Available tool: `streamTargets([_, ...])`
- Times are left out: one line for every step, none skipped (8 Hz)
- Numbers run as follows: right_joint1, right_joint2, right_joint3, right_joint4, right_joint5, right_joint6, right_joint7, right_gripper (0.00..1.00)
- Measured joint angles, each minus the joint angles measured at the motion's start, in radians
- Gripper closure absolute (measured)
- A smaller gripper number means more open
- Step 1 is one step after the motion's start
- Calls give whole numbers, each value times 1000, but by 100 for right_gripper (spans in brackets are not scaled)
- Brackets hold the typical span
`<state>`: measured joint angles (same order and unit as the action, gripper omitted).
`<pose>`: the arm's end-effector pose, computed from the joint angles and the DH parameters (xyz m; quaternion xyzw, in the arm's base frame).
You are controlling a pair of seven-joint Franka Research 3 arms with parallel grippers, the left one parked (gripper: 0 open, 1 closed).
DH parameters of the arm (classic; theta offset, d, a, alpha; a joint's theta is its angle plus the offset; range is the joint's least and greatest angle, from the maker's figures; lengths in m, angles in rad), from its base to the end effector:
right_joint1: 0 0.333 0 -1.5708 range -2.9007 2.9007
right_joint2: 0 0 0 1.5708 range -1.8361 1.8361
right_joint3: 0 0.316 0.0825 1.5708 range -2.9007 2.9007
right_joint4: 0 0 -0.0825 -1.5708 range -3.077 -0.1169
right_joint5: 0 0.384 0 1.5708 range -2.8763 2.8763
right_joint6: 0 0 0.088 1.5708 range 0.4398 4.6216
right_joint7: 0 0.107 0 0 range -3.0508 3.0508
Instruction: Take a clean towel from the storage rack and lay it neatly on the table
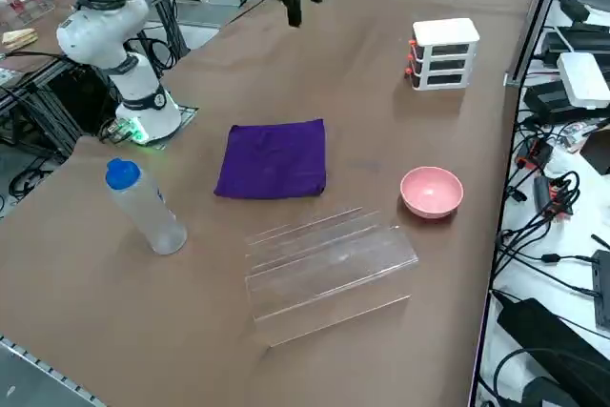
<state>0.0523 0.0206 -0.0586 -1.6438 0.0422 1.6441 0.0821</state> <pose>0.5648 0.0010 0.5848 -0.9987 0.0459 0.0109 0.0200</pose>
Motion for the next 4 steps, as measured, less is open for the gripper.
streamTargets([14, -52, -14, -89, -9, 60, 0, 0])
streamTargets([15, -78, -21, -125, -11, 74, -1, 0])
streamTargets([15, -88, -26, -129, -11, 71, -2, 0])
streamTargets([15, -94, -29, -129, -12, 63, -2, 0])
